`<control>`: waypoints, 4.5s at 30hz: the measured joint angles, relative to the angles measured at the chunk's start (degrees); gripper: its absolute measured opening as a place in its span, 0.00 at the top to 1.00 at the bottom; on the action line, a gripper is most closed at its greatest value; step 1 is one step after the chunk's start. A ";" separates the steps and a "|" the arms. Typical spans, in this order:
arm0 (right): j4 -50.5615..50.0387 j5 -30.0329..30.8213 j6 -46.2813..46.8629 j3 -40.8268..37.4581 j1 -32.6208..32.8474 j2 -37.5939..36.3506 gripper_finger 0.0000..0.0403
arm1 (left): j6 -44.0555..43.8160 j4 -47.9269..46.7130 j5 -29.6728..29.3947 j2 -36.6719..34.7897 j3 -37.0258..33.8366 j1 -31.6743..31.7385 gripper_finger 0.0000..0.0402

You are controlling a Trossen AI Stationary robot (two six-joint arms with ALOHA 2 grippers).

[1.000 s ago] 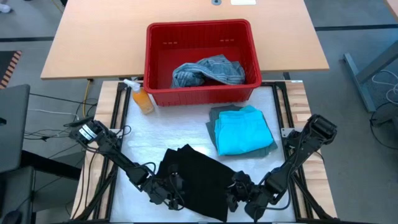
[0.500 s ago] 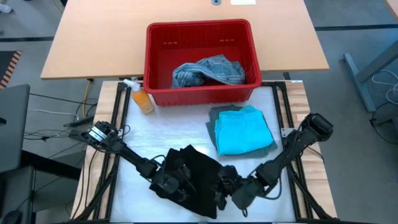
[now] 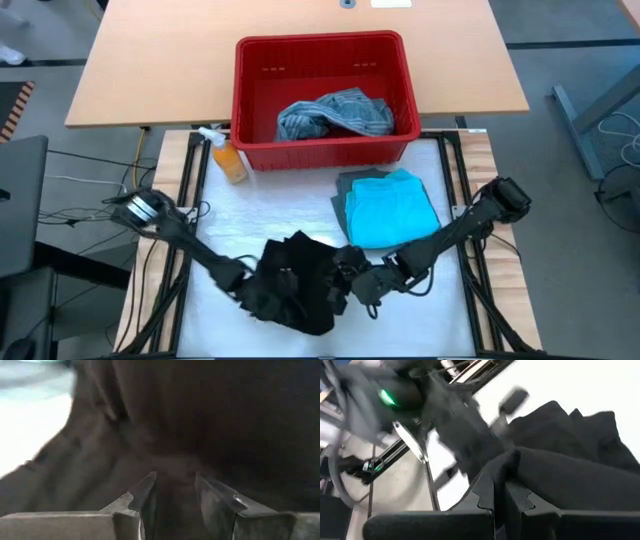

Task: Fold Laundry from Bin
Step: Fold the black shirt

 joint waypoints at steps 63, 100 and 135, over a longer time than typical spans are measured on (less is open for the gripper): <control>6.58 -22.37 -17.81 3.92 -15.65 11.63 0.91 | -12.43 1.57 -3.27 -5.47 -12.33 -3.76 0.70; 9.67 -24.63 -25.32 18.55 -14.10 21.84 0.91 | -29.18 -12.03 -7.13 -7.29 -16.93 -8.37 0.70; -6.04 -35.55 -31.49 27.95 -17.53 24.14 0.36 | -29.54 -31.88 -11.43 -30.06 -16.56 -13.88 0.70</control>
